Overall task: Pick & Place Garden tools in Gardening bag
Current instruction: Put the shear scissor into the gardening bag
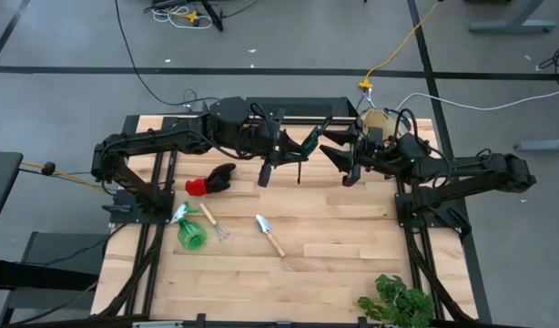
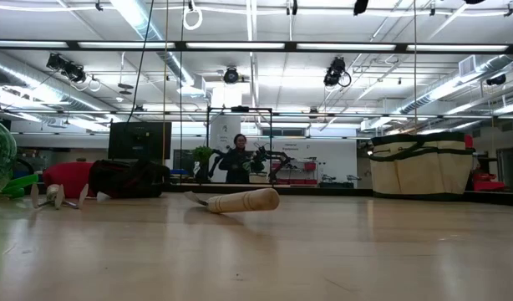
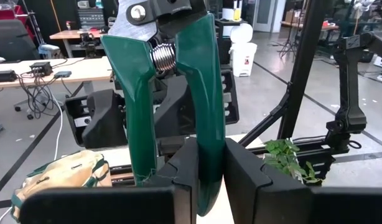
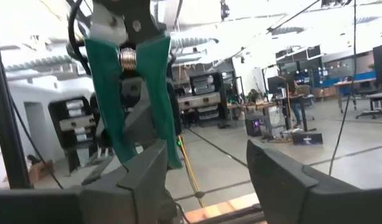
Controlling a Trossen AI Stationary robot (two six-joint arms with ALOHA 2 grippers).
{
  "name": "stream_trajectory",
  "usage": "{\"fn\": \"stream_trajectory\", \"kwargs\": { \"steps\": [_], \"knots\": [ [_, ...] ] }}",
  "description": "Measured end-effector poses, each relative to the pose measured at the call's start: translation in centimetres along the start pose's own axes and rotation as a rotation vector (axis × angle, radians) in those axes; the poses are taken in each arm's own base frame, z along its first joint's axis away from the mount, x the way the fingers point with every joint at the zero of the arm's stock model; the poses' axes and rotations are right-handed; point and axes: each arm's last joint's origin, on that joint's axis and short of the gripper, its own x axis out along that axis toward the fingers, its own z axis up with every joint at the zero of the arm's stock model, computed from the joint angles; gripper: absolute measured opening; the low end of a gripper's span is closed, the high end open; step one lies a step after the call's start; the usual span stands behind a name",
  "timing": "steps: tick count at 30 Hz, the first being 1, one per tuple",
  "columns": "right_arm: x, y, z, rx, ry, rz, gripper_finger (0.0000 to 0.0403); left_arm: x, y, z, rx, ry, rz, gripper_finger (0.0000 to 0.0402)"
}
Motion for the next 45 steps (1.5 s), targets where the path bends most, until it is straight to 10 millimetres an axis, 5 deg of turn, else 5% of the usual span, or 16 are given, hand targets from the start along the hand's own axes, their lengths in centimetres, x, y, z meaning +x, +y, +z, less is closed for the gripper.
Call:
{"fn": "stream_trajectory", "kwargs": {
  "steps": [45],
  "knots": [
    [1.8, 0.6, 1.9, 0.081, -0.010, 0.054, 0.0238, 0.0, 0.0, 0.0, 0.014, 0.002, -0.004, 0.0057]
  ]
}}
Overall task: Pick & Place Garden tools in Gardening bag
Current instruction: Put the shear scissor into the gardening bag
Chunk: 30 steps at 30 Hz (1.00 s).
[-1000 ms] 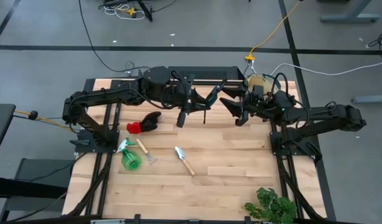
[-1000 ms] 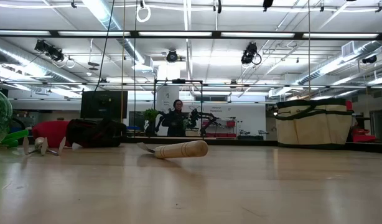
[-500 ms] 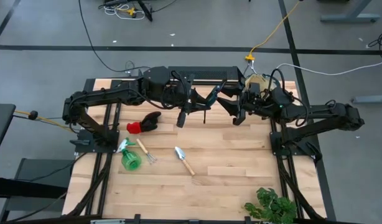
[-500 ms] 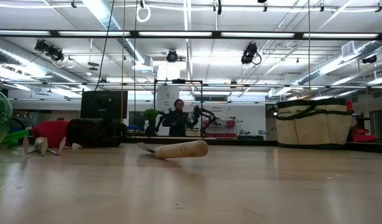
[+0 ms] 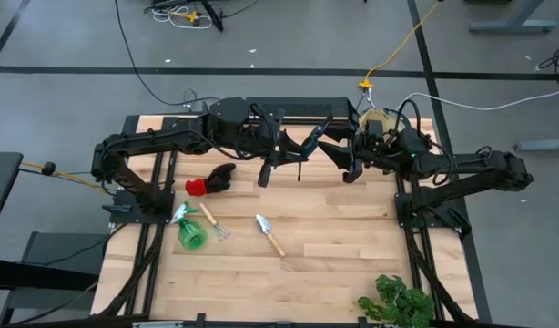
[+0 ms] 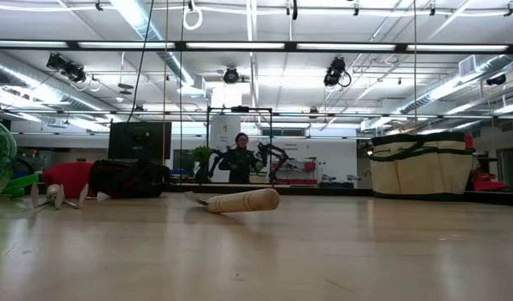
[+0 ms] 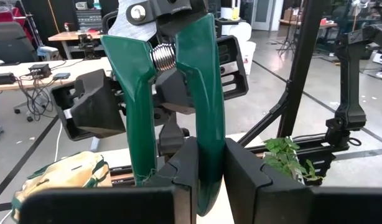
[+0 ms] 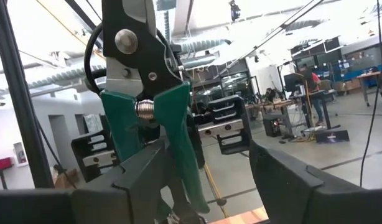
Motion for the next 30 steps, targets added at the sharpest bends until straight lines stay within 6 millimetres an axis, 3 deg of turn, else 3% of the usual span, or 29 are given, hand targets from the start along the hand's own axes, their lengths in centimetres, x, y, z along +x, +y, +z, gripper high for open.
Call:
{"fn": "stream_trajectory", "kwargs": {
  "steps": [30],
  "knots": [
    [2.2, -0.2, -2.3, 0.026, -0.037, 0.035, 0.0238, 0.0, 0.0, -0.1, -0.021, 0.014, 0.027, 0.0057]
  ]
}}
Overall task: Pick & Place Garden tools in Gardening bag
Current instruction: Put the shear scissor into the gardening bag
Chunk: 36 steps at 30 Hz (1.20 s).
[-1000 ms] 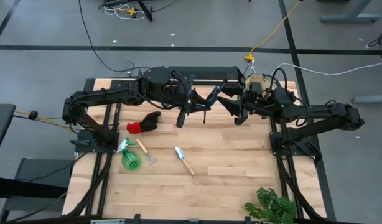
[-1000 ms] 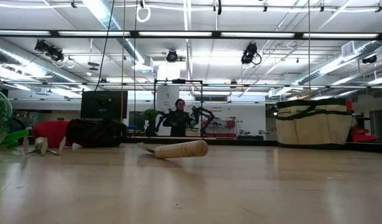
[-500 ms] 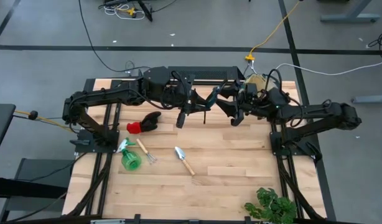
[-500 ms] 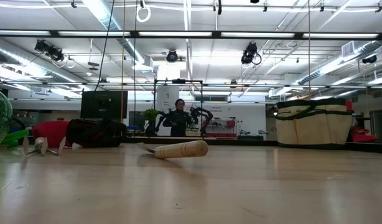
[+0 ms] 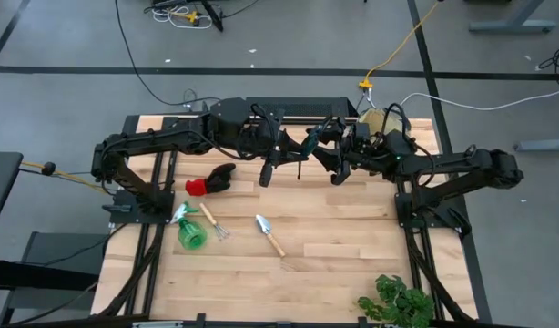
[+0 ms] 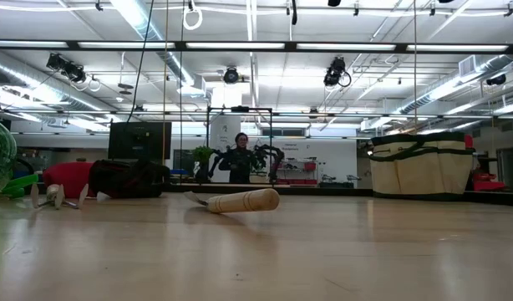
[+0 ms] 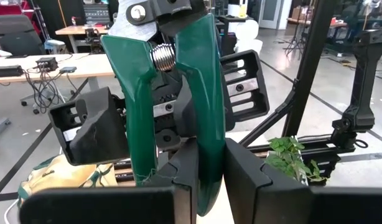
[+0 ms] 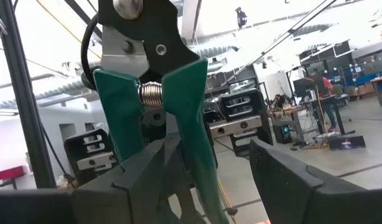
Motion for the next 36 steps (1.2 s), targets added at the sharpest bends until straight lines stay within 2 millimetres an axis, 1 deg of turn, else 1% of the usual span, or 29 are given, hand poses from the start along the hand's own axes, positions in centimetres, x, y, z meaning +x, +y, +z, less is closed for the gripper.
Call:
{"fn": "stream_trajectory", "kwargs": {
  "steps": [9, 12, 16, 29, 36],
  "knots": [
    [0.26, -0.12, -0.23, 0.000, -0.017, 0.001, 0.0238, 0.00, -0.01, -0.17, -0.004, 0.017, 0.000, 0.0057],
    [0.27, -0.12, -0.25, 0.000, -0.016, 0.001, 0.0231, 0.00, -0.01, -0.18, -0.004, 0.018, 0.000, 0.0057],
    [0.27, -0.12, -0.26, -0.001, -0.015, 0.000, 0.0205, 0.00, -0.01, -0.25, -0.005, 0.025, -0.001, 0.0057],
    [0.27, -0.12, -0.27, -0.001, -0.013, 0.001, 0.0100, -0.01, -0.02, -0.38, -0.008, 0.038, -0.001, 0.0057],
    [0.26, -0.14, -0.33, -0.025, -0.007, -0.001, 0.0066, -0.01, -0.01, -0.39, -0.019, 0.040, 0.002, 0.0057]
  ]
}}
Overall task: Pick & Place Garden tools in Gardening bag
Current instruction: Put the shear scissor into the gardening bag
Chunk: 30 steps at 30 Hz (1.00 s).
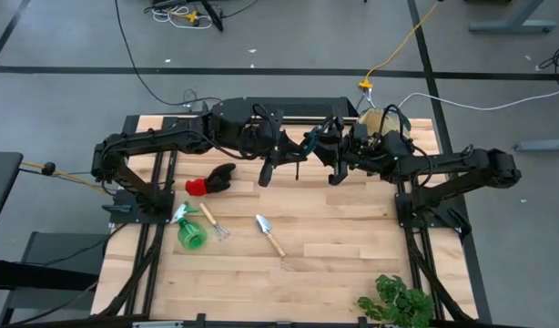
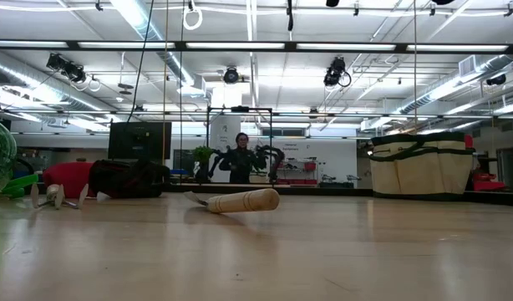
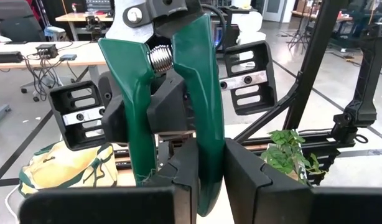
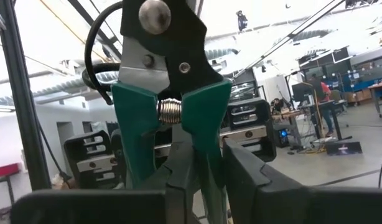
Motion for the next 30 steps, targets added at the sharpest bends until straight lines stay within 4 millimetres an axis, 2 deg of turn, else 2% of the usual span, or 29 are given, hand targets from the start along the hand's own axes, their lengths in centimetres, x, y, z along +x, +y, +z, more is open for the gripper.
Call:
{"fn": "stream_trajectory", "kwargs": {
  "steps": [9, 21, 25, 30],
  "knots": [
    [0.0, 0.0, 0.0, -0.017, 0.005, 0.001, 0.0061, 0.0, 0.0, 0.0, -0.008, 0.000, -0.001, 0.0061],
    [0.0, 0.0, -0.1, -0.021, 0.010, 0.001, 0.0059, 0.0, 0.0, 0.0, -0.024, -0.003, -0.003, 0.0140],
    [0.0, 0.0, 0.0, -0.021, 0.007, 0.002, 0.0059, -0.1, 0.0, -0.1, -0.033, 0.010, 0.000, 0.0150],
    [-0.3, 0.1, 0.5, -0.027, 0.006, 0.002, 0.0059, -1.3, -0.3, 0.4, -0.037, 0.024, 0.009, 0.0145]
  ]
}}
